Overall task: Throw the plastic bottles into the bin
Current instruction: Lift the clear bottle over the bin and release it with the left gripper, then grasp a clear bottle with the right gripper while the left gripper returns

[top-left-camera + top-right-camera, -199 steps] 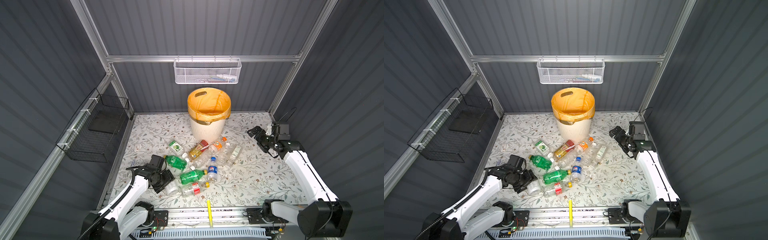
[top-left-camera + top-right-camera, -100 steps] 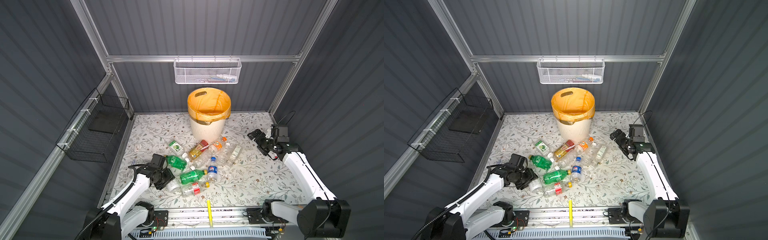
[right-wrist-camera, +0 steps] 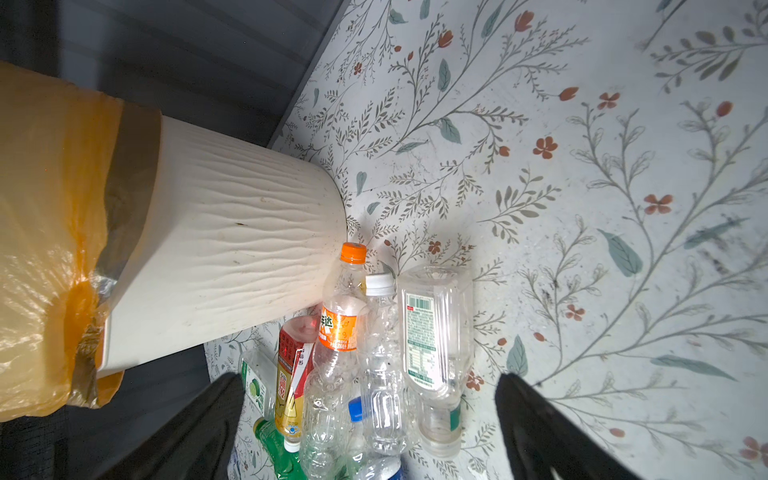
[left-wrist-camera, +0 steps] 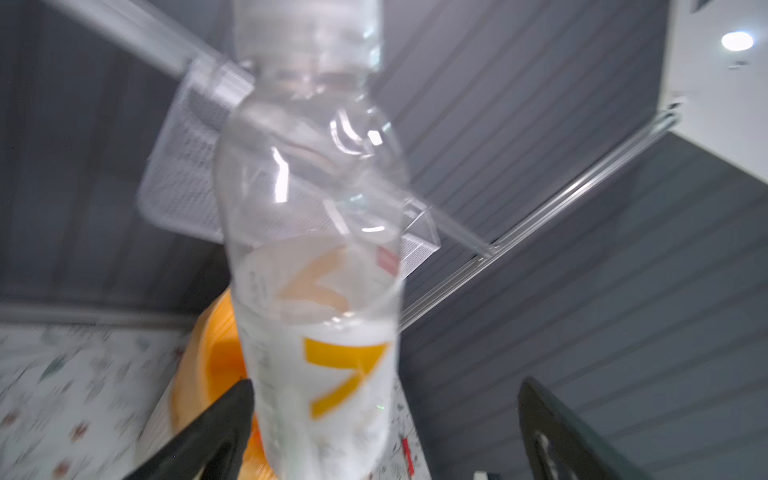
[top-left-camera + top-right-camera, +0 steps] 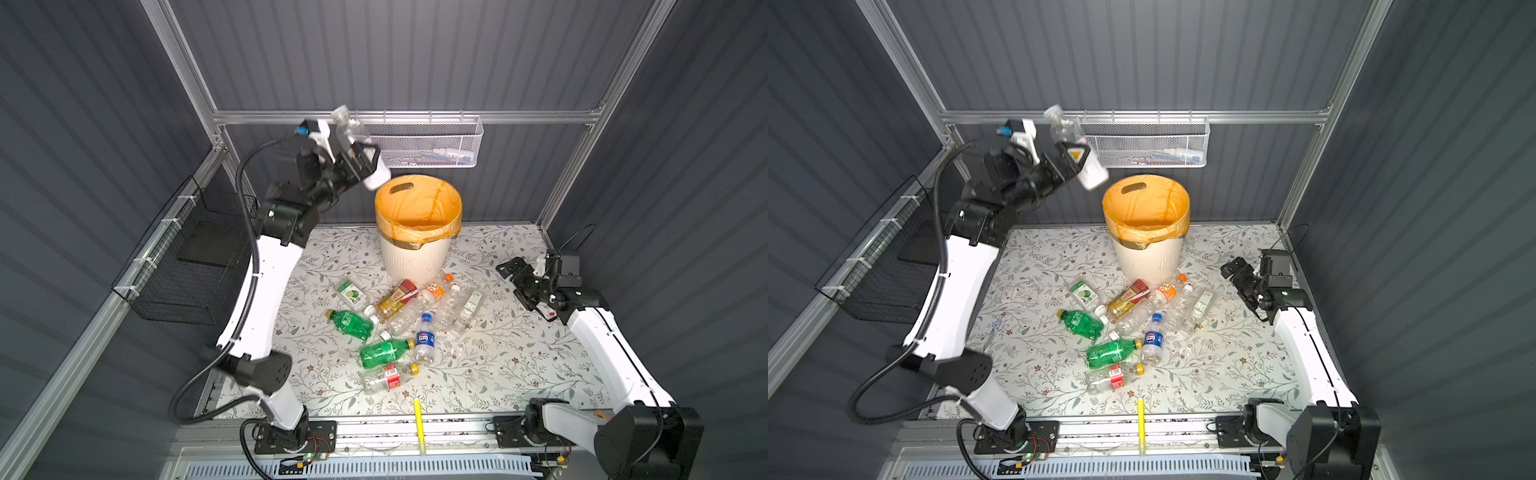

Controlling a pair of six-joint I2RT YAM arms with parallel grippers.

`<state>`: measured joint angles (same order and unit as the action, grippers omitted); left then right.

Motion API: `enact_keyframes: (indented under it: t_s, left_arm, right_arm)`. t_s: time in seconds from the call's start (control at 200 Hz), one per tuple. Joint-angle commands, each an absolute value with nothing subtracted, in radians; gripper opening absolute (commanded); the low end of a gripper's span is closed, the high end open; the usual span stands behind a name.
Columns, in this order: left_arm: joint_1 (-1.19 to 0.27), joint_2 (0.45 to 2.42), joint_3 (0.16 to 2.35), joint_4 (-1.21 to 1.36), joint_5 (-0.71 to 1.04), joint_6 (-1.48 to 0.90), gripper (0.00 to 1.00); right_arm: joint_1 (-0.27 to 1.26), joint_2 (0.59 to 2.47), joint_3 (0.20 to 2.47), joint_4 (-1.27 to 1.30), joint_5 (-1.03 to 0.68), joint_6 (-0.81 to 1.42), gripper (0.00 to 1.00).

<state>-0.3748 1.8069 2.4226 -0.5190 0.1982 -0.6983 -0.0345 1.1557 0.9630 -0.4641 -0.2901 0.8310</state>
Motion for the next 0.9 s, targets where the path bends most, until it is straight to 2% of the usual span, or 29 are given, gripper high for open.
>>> enact_keyframes:
  t_s: [0.0,0.115,0.24,0.435,0.57,0.765,0.896]
  left_arm:
    - [-0.375,2.032,2.636,-0.607,0.27,-0.641,1.0]
    - [-0.368,2.03,2.549,-0.476,0.363,-0.679,1.0]
    - [-0.349,1.957,2.471,-0.491,0.341,-0.624,1.0]
    - [-0.226,1.769,2.314,-0.477,0.284,-0.582,1.0]
    - [-0.179,1.617,2.029,-0.447,0.213,-0.539,1.0]
    - [-0.076,1.457,1.551,-0.383,0.226,-0.578,1.0]
    - [-0.049,1.407,1.327,-0.366,0.219,-0.582,1.0]
  right_arm:
    - [-0.037,1.126,0.94,-0.447,-0.315,0.848,0.97]
    - [-0.038,1.125,0.911,-0.445,-0.3,0.853,0.97]
    - [-0.038,1.125,0.904,-0.432,-0.311,0.86,0.97]
    - [-0.027,1.157,0.941,-0.454,-0.298,0.819,0.97]
    - [-0.001,1.164,0.944,-0.495,-0.24,0.786,0.97]
    - [0.104,1.209,0.916,-0.52,-0.162,0.773,0.96]
    - [0.167,1.267,0.895,-0.499,-0.125,0.794,0.95]
